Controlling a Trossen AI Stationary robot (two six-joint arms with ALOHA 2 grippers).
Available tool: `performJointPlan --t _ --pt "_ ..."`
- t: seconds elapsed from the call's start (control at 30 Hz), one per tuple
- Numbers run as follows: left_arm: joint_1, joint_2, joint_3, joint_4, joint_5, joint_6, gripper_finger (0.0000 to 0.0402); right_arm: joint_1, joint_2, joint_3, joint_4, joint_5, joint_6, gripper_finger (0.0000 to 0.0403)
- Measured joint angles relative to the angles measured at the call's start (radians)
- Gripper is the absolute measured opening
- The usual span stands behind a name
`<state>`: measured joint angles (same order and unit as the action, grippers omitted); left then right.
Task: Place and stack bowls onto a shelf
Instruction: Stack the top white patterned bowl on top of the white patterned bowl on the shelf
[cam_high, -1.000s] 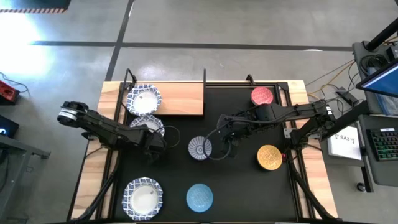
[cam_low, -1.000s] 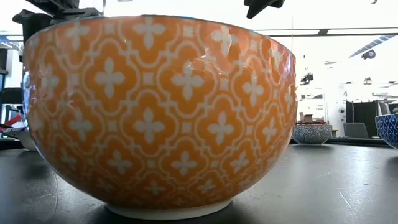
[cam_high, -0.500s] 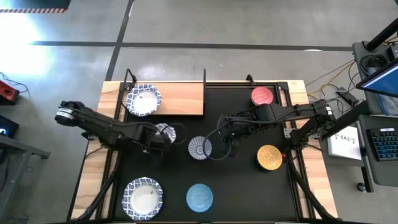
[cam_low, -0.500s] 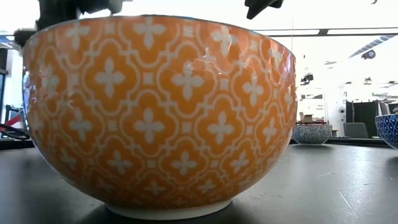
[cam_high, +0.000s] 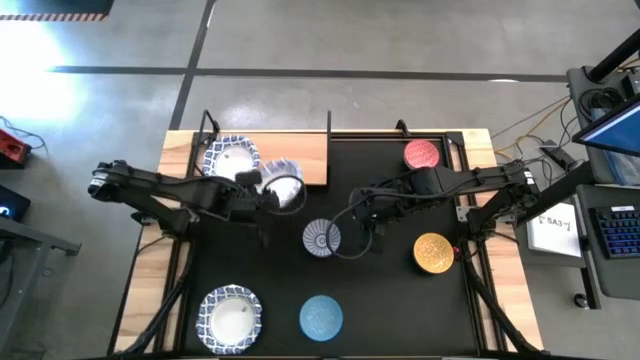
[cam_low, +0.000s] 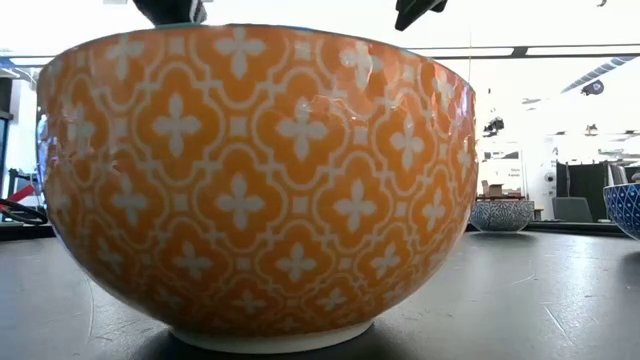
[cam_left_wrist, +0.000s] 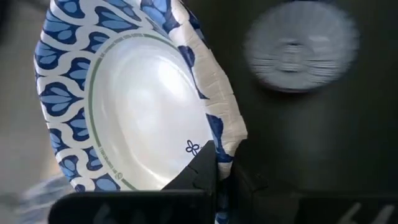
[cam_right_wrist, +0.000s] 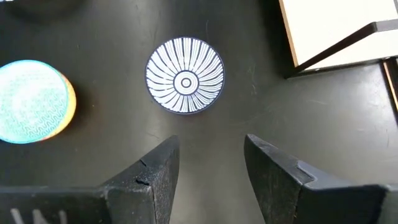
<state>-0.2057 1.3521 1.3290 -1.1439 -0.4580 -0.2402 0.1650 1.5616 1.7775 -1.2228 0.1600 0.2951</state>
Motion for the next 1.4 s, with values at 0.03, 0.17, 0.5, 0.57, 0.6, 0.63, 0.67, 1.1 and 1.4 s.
performJointPlan --t 0.03,0.17,0.5,0.57,0.6,0.63,0.67,1.1,1.4 --pt "0.01 0.0 0.007 -0.019 -0.044 -0.002 0.0 0.0 0.0 0.0 0.0 0.0 0.0 0.0169" --pt "0.068 -0.001 -0.01 -0.074 -0.12 -0.018 0.0 0.0 0.0 0.0 0.0 0.0 -0.016 0.0169" --pt "0.321 -0.005 -0.182 -0.112 -0.175 -0.022 0.0 0.0 0.0 0.0 0.0 0.0 -0.061 0.0169" --pt "0.368 -0.007 -0.211 -0.113 -0.176 -0.014 0.0 0.0 0.0 0.0 0.0 0.0 -0.062 0.0169" --pt "0.388 -0.007 -0.224 -0.11 -0.177 -0.013 0.0 0.0 0.0 0.0 0.0 0.0 -0.063 0.0169" --pt "0.407 -0.007 -0.236 -0.109 -0.18 -0.012 0.0 0.0 0.0 0.0 0.0 0.0 -0.064 0.0169" --pt "0.424 -0.007 -0.247 -0.107 -0.18 -0.005 0.0 0.0 0.0 0.0 0.0 0.0 -0.064 0.0169" --pt "0.491 -0.007 -0.276 -0.071 -0.179 0.021 0.0 0.0 0.0 -0.039 0.0 0.0 -0.069 0.0169" --pt "0.498 -0.007 -0.279 -0.068 -0.179 0.027 0.002 0.0 0.0 -0.068 0.0 -0.001 -0.068 0.0169"
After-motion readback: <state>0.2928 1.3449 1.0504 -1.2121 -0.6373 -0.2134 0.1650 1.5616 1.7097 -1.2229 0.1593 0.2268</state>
